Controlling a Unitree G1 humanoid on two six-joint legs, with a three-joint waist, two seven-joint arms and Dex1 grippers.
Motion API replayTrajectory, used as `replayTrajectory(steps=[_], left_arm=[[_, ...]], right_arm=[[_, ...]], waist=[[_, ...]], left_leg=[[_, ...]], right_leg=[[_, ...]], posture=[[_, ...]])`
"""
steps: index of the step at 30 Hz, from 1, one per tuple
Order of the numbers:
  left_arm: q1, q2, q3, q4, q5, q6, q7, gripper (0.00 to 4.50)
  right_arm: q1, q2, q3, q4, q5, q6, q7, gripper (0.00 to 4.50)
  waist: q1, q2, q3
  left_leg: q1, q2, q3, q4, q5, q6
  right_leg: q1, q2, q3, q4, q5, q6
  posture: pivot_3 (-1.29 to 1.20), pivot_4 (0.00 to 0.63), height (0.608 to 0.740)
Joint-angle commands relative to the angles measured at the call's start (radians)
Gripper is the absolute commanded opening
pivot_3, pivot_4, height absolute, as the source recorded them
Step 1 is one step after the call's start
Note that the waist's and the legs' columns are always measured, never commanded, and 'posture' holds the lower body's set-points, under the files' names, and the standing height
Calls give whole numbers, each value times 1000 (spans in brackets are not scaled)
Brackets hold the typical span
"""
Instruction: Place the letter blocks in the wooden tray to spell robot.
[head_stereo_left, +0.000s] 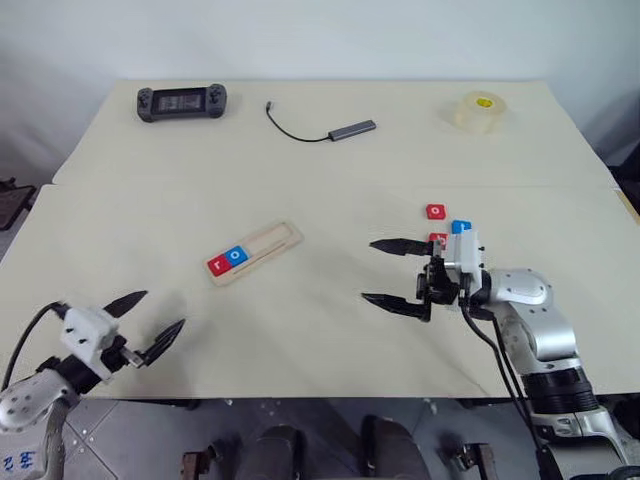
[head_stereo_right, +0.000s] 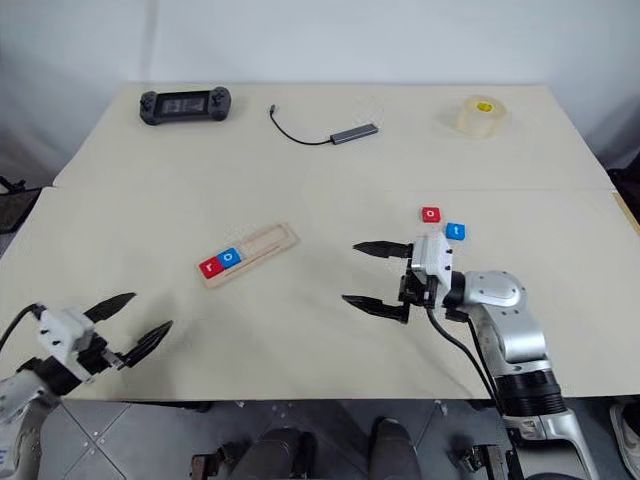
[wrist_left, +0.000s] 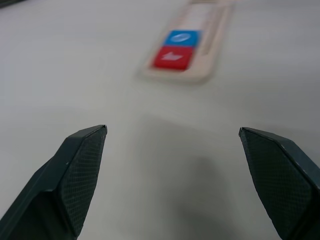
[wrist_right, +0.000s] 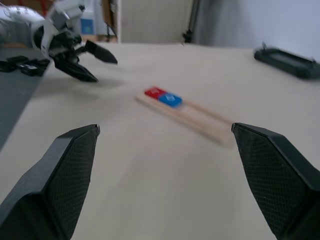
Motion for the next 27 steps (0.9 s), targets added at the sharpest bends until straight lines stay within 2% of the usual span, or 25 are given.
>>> replayTrajectory(steps=[1, 8, 16, 21, 27], left_arm=[[-10, -2, -2, -9, -11, -13, -4, 4500], [-257, 22, -136, 80, 13, 45, -41, 4500], [-554, 48, -276, 416, 104, 12, -152, 4500], [-623, 64, -308, 540, 133, -6, -203, 4500], [-645, 70, -341, 596, 154, 12, -244, 4500]], right_arm=[[7, -11, -7, -47, 17, 5, 7, 4433], [37, -43, -21, -81, 26, 48, 10, 4433], [55, -52, -29, -118, 29, 78, -14, 4433], [70, -53, -36, -140, 28, 82, -41, 4433], [82, -51, -38, -155, 27, 80, -67, 4433]], waist=[[11, 0, 0], [14, -1, -1], [-10, -1, -1], [-10, -1, -1], [-9, -1, -1]], left_leg=[[0, -1, 0, 0, 0, 0], [0, -2, 0, 0, 0, 1], [0, -2, 2, 0, 0, 0], [0, -2, 2, 0, 0, 1], [1, -2, 2, 1, 0, 1]], right_leg=[[0, 0, 0, 0, 0, 0], [0, -1, 1, 2, 0, 0], [-2, 1, 0, 4, 0, 0], [-2, 1, -1, 5, 0, 0], [-2, 0, 0, 6, 0, 0]], posture=[[0, 150, 740], [0, 150, 740], [0, 150, 740], [0, 150, 740], [0, 150, 740]])
